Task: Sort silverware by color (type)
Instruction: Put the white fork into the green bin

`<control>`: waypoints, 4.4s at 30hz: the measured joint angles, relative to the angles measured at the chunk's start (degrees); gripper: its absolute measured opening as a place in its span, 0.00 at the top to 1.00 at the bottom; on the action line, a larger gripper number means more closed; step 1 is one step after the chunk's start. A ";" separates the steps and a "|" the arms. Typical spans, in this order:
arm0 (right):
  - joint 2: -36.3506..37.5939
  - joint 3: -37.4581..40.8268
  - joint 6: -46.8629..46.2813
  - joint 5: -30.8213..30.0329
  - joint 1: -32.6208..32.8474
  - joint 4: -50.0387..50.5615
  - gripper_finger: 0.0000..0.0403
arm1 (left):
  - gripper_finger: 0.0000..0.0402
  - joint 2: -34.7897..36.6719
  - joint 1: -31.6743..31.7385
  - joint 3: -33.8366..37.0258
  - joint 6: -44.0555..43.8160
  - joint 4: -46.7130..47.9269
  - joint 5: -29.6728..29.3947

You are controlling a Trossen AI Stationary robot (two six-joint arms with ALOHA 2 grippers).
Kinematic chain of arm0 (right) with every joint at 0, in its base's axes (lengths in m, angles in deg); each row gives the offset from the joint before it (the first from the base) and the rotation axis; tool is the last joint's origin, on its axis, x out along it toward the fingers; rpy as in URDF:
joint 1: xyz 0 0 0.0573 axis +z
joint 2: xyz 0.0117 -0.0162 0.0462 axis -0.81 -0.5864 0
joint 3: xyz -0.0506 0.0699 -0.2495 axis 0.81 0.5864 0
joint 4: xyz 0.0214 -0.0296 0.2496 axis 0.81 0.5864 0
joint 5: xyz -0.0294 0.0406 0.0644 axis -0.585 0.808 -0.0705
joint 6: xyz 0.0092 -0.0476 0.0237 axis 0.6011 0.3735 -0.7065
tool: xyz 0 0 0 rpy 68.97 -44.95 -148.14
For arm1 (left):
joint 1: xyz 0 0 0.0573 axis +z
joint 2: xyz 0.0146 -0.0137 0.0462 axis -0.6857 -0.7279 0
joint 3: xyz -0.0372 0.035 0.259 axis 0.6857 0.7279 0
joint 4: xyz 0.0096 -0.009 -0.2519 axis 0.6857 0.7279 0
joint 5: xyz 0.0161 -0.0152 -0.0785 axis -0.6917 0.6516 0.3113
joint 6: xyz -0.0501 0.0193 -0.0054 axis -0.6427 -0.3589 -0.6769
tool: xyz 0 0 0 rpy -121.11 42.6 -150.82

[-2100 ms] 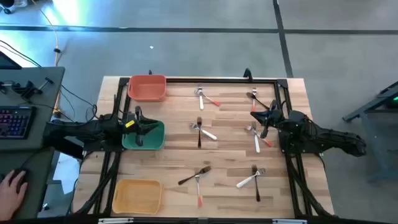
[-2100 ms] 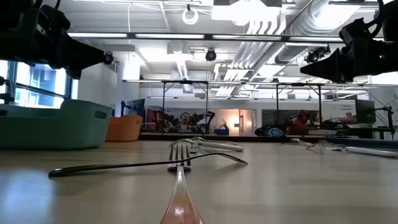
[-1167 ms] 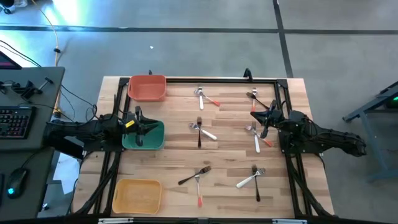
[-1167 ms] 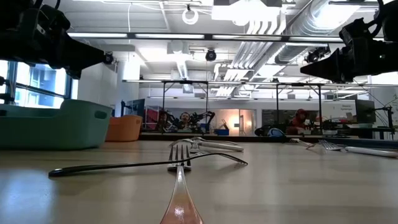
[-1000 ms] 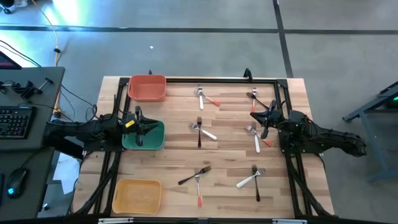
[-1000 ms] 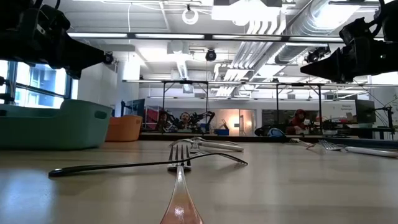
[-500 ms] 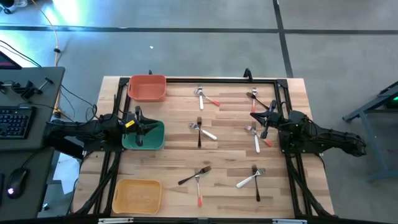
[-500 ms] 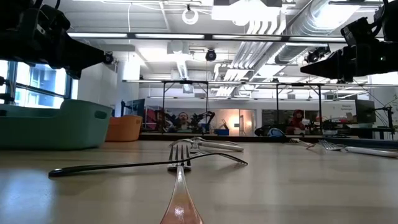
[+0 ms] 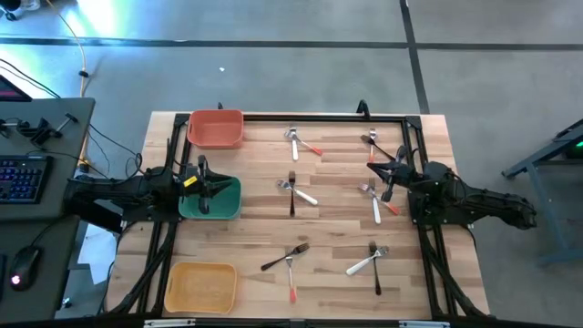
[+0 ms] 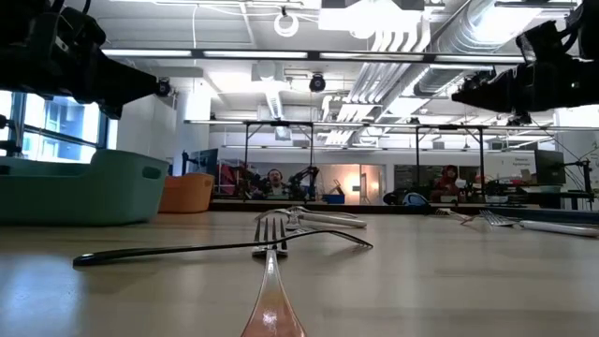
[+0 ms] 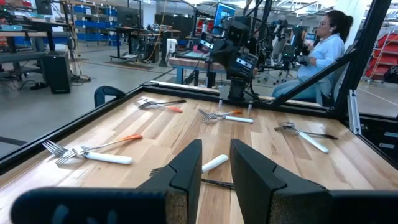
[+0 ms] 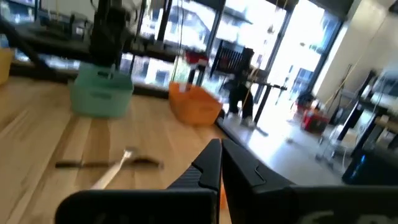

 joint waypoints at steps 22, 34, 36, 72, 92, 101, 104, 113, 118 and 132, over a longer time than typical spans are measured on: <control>-14.06 0.00 -14.78 0.38 7.72 -21.75 1.00 | 0.82 0.00 0.00 0.00 -0.03 0.00 0.00; -41.50 -4.44 -18.12 -6.51 21.88 -36.87 1.00 | 0.82 0.01 0.00 0.00 0.02 -0.04 0.00; -45.31 -6.52 -18.86 -7.18 23.22 -36.46 1.00 | 0.82 0.01 0.00 0.00 0.43 -0.34 0.00; -91.75 -51.20 -19.83 -7.37 23.70 -27.64 1.00 | 0.82 0.01 0.00 0.02 4.43 -1.90 -0.22; -102.11 -69.96 -31.83 -13.31 19.92 18.28 0.77 | 0.82 -0.01 0.02 0.02 4.45 -1.75 -0.19; -105.10 -69.96 -32.37 -7.58 13.54 20.23 0.66 | 0.82 0.00 0.02 0.02 7.19 -1.81 -0.23; -106.98 -69.95 -31.81 -5.72 12.59 21.60 0.66 | 0.82 -0.01 0.02 0.02 8.53 -1.81 -0.24; -110.40 -69.92 -32.25 -6.09 12.07 22.83 0.66 | 0.82 -0.01 0.02 0.02 9.60 -1.77 -0.23; -112.14 -69.94 -32.46 -6.28 12.07 22.82 0.67 | 0.82 -0.01 0.02 0.02 9.57 -1.76 -0.23; -112.43 -70.05 -33.30 -8.05 12.97 23.34 0.95 | 0.82 -0.01 0.02 0.02 8.89 -1.76 -0.22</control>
